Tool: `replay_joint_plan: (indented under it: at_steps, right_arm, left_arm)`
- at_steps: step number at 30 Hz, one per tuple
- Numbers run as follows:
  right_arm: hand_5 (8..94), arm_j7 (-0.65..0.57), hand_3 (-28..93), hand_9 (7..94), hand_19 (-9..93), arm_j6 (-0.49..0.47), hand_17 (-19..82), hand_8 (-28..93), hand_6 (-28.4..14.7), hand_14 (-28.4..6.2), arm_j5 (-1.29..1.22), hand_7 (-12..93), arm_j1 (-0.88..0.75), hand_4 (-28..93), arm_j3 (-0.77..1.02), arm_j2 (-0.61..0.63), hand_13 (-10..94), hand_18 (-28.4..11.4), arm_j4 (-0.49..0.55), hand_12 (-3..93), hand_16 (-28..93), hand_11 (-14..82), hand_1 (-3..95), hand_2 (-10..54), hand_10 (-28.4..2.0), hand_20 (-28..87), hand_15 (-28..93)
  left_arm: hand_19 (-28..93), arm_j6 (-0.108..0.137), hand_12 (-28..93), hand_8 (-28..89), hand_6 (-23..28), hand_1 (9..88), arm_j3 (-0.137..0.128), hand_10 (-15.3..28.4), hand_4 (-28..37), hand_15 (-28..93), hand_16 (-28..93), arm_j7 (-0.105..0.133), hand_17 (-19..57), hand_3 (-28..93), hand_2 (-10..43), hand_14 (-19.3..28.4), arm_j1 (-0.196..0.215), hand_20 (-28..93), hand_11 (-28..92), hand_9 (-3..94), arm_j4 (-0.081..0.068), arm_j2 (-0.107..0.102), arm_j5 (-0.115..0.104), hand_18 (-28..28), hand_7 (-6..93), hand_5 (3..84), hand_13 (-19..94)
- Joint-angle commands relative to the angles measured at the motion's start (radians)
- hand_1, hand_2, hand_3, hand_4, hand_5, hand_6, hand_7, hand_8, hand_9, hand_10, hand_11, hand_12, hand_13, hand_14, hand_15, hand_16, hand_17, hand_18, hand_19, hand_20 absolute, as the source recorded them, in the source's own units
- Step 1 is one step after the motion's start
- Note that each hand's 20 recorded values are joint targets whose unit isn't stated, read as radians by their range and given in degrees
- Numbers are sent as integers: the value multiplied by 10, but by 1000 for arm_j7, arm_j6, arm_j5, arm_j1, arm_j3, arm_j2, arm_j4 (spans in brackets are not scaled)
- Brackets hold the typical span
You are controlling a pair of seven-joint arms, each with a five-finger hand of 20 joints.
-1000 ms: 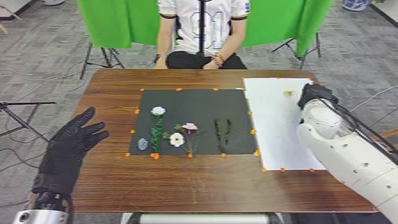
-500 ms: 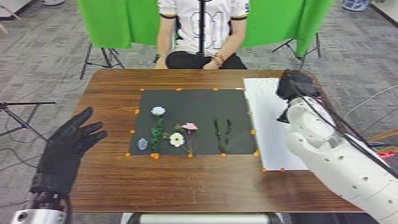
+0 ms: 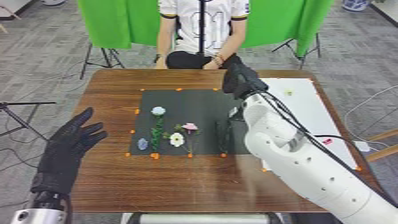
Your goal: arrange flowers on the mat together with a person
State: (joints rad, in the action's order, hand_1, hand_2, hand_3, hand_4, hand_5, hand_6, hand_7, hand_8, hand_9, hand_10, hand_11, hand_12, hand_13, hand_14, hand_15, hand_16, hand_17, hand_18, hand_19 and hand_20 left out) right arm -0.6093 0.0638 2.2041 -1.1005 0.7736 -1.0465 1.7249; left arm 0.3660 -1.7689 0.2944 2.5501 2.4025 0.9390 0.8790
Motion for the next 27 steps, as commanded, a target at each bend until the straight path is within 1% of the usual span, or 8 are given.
replay_joint_plan:
  at_steps: [1, 8, 11, 15, 18, 21, 24, 27]
  right_arm:
    - [772, -13, 680, 890, 830, -96, 392, 9, 23, -21, 49, 286, -57, -283, -42, -22, 801, -129, -12, 383, 269, 140, 601, -95, -53, -28, 514]
    - [761, -32, 681, 875, 837, -163, 372, -4, 15, -34, 32, 262, -85, -282, -25, -8, 787, -139, 1, 391, 251, 153, 576, -95, -65, -29, 536]
    - [750, -26, 675, 865, 840, -171, 366, 0, 10, -43, 47, 223, -84, -279, -34, -8, 776, -142, -4, 385, 227, 159, 566, -95, -70, -36, 555]
    - [730, -37, 665, 855, 837, -171, 358, -3, 5, -49, 42, 193, -87, -275, -37, -5, 766, -144, 4, 381, 208, 163, 555, -95, -74, -41, 564]
    - [708, -32, 680, 828, 837, -169, 351, -9, 0, -54, 54, 180, -96, -273, -33, -1, 760, -146, 16, 345, 177, 213, 520, -95, -82, -42, 580]
    - [684, -38, 698, 804, 838, -167, 347, -33, 0, -58, 72, 161, -95, -272, -40, 1, 753, -149, 23, 306, 171, 264, 486, -95, -94, -44, 587]
    - [663, -44, 712, 787, 843, -184, 344, -108, 4, -61, 80, 154, -93, -272, -42, 2, 751, -153, 23, 263, 169, 311, 459, -95, -104, -49, 594]
    - [639, -48, 724, 774, 848, -194, 341, -115, 1, -65, 93, 145, -89, -268, -44, 3, 747, -159, 20, 245, 172, 332, 439, -95, -115, -49, 602]
  left_arm:
    - [489, -23, 116, -96, 56, 182, 2, 190, -283, 485, -83, -35, -103, 768, 53, 262, -19, 108, 227, 312, -8, 9, 11, 248, 127, 309, 221]
    - [488, -24, 120, -94, 55, 184, 0, 189, -283, 484, -80, -45, -103, 776, 49, 261, -22, 108, 230, 316, -9, 2, 9, 248, 134, 313, 223]
    - [488, -19, 120, -99, 55, 187, 2, 188, -283, 487, -82, -43, -103, 776, 49, 262, -22, 107, 236, 316, -9, -5, 4, 248, 141, 312, 223]
    - [489, -22, 118, -103, 54, 189, 6, 188, -283, 489, -84, -52, -103, 777, 49, 261, -28, 107, 241, 316, -10, -6, 7, 249, 146, 312, 223]
    - [490, -27, 117, -104, 54, 192, 2, 188, -283, 491, -85, -54, -103, 777, 48, 262, -21, 106, 245, 317, -9, -5, 10, 248, 149, 312, 223]
    - [490, -22, 116, -106, 53, 193, 1, 189, -283, 495, -86, -48, -103, 779, 48, 262, -12, 106, 251, 319, -6, -8, 6, 248, 153, 313, 223]
    - [491, -28, 115, -107, 54, 195, 2, 189, -283, 497, -88, -58, -103, 781, 46, 262, -18, 105, 255, 320, -8, -4, 10, 248, 156, 314, 223]
    - [492, -27, 112, -110, 53, 197, 2, 188, -283, 501, -90, -59, -103, 781, 45, 262, -18, 104, 259, 320, -8, -4, 11, 248, 159, 314, 224]
